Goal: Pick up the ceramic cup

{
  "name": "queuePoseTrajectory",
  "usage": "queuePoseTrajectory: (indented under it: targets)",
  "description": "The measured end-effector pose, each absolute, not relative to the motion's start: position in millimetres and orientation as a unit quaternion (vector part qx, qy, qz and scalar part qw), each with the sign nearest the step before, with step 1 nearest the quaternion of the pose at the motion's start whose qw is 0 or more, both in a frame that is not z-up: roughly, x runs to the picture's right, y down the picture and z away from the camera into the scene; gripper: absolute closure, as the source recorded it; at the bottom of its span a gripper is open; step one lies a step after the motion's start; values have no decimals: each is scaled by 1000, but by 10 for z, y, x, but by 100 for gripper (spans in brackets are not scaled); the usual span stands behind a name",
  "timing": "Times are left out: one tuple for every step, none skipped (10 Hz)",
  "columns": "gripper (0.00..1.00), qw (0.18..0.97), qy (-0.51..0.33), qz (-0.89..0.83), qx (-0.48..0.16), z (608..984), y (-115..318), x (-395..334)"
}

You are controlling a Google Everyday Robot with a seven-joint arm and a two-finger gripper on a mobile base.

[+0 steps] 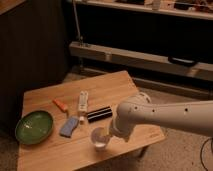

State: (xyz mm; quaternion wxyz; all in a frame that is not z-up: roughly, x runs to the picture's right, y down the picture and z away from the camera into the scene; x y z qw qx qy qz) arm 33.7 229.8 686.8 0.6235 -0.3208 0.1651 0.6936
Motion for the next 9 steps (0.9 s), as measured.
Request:
queuePoseTrajectory:
  targets:
    - [26, 620, 172, 694, -323, 6965, 2348, 320]
    - [26, 615, 182, 694, -327, 7078, 2416, 314]
    - [32, 608, 190, 696, -333, 7242, 2499, 277]
    - [41, 604, 192, 697, -337, 7355, 2535, 224]
    - [52, 603, 195, 694, -341, 7434, 2557, 161]
    - [61, 604, 195, 692, -344, 7473, 2535, 73]
    - [72, 604, 196, 691, -346, 7479, 2508, 23]
    - [80, 603, 199, 692, -345, 7461, 2490, 31]
    - [93, 603, 200, 691, -344, 7410, 2458, 48]
